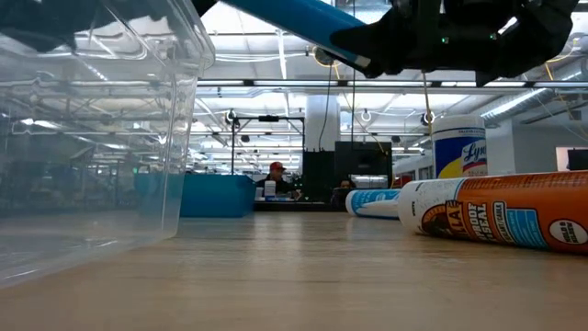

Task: Pick & place silicon tubes, Sealant and Lysol wipes
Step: Put the middle blue sealant into the transparent bin

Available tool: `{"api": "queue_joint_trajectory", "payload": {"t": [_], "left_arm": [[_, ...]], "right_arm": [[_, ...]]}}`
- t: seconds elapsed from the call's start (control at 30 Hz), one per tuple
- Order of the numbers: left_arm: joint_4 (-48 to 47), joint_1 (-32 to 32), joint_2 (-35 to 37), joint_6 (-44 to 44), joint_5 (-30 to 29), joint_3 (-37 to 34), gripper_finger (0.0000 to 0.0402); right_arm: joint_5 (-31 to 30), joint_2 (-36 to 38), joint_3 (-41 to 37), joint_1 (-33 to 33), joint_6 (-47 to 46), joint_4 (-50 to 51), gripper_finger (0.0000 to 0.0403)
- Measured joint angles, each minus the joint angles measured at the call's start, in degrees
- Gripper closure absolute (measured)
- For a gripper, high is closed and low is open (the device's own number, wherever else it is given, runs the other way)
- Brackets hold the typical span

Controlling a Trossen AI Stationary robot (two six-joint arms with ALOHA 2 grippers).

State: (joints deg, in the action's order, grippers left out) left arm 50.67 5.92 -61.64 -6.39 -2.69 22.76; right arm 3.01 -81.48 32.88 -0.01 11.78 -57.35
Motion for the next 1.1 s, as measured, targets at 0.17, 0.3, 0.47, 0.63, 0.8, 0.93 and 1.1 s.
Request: {"api": "queue_joint_trajectory", "payload": {"t": [0.17,0.3,0.47,0.63,0.8,0.93,1.1], "left_arm": [[-2.11,0.04,-0.13,-0.81,3.43,1.18,0.0092],[-7.34,-0.07,-0.6,-0.89,2.16,0.87,0.0092],[-7.7,0.12,-1.15,0.16,1.96,1.02,0.0091],[-6.2,0.14,-1.08,0.06,1.96,0.96,0.0092],[-2.53,0.0,-1.03,-3.68,-0.96,0.96,0.0091],[0.13,-0.01,-1.03,-5.16,-1.85,0.96,0.0091],[0.26,-0.27,-1.47,-4.33,-1.87,0.99,0.0092]], "right_arm": [[-0.25,0.27,0.14,0.41,0.07,-0.31,0.0201],[-1.16,0.47,0.51,0.14,0.58,-2.28,0.0202],[-0.14,0.36,0.4,-0.42,0.89,-2.82,0.0202],[0.14,0.36,0.39,-0.39,0.71,-2.41,0.0202],[0.13,0.36,0.38,-0.39,-0.19,-1.58,0.0202],[0.11,0.36,0.34,-0.39,-0.42,-1.06,0.0202],[0.09,0.36,0.31,-0.39,-0.53,-1.09,0.0203]]}}
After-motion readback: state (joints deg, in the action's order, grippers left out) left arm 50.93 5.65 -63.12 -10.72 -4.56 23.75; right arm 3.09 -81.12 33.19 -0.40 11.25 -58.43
